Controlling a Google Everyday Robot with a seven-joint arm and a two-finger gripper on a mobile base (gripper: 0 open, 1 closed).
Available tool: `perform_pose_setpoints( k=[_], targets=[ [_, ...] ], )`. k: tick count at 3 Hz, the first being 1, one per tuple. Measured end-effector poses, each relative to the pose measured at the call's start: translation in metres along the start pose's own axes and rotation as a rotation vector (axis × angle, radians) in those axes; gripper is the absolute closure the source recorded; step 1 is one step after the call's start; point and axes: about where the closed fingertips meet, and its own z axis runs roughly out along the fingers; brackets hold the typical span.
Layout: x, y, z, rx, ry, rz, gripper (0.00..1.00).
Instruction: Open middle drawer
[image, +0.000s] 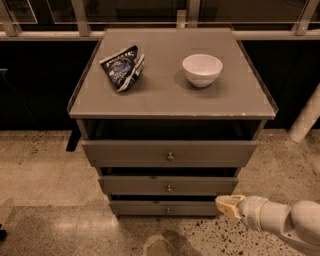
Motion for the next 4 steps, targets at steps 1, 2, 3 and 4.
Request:
perform_pose_setpoints(
  k=[1,2,3,4],
  targets=[
    [0.002,-0.010,0.031,0.036,-0.059,0.009,1.00],
    [-0.003,-0.027,0.061,0.097,-0.119,0.007,1.00],
    [-0.013,-0.051,0.087,0.160,-0.157,0.005,1.00],
    [-0.012,-0.054,0.088,0.170,-0.158,0.010,1.00]
  ],
)
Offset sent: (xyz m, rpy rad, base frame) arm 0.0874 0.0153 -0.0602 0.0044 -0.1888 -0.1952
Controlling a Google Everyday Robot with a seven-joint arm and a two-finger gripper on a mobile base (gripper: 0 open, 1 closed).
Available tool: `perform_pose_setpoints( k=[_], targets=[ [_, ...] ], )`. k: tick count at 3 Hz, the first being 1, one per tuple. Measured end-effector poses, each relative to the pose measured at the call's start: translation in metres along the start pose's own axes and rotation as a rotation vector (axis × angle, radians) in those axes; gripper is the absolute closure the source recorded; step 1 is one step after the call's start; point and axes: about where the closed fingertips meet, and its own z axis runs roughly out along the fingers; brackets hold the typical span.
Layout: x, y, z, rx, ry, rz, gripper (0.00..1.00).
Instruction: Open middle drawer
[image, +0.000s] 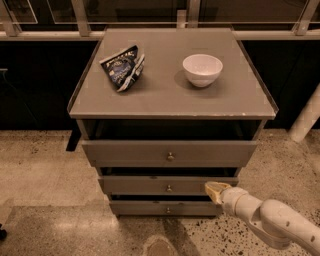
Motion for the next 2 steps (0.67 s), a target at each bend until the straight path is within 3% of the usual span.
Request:
perform_pose_setpoints(
  k=[2],
  targets=[
    [0.001,-0.009,0.019,0.025,-0.033,0.021,1.00]
  ],
)
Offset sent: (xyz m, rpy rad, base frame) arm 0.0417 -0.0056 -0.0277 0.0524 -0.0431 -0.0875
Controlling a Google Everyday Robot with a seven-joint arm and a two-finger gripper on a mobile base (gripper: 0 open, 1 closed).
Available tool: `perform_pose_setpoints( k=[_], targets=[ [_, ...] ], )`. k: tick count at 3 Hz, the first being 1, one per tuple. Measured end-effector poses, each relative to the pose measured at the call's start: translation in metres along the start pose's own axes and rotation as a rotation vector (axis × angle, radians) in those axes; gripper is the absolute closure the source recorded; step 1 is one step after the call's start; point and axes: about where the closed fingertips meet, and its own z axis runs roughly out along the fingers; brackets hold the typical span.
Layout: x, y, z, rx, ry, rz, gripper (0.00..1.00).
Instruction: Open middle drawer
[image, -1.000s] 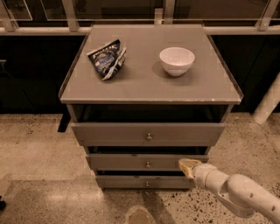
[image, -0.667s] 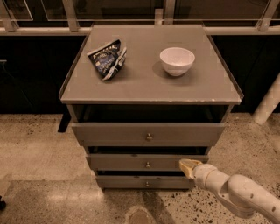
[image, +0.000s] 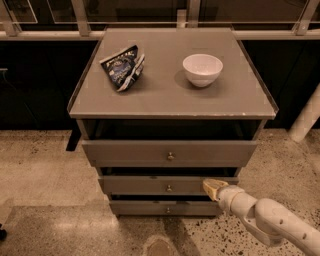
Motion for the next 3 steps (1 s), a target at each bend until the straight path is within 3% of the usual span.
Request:
perform_pose_setpoints(
  k=[2,3],
  targets=[
    [-0.020,-0.031,0.040,0.041,-0.066,-0.005,1.00],
    [-0.025,-0.044,0.060,0.054,-0.065,-0.010,1.00]
  ],
)
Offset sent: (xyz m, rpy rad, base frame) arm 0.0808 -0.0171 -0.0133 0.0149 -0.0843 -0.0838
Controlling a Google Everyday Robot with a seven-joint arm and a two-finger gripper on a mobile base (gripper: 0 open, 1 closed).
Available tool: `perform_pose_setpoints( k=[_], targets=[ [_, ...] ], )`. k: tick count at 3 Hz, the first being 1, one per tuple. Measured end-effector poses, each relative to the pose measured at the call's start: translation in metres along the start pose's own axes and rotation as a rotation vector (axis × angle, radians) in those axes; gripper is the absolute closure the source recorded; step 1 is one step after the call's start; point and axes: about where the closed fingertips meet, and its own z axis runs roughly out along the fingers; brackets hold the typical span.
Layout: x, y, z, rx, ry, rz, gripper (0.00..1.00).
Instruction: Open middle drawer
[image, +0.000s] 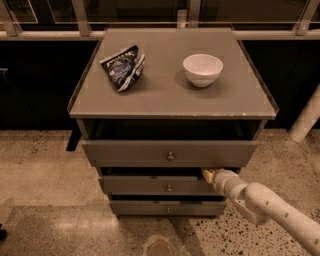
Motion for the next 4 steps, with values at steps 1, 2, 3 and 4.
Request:
perform_pose_setpoints(
  k=[1,2,3,4],
  targets=[
    [0.016,-0.012,0.020,0.025,0.033,0.027,1.00],
    [0.033,-0.018,0.031,0.051,0.082,0.054,1.00],
    [0.030,-0.018,0.029,0.051,0.082,0.054,1.00],
    [0.046,-0.010,0.020,0.053,0.173,0.087,1.00]
  ],
)
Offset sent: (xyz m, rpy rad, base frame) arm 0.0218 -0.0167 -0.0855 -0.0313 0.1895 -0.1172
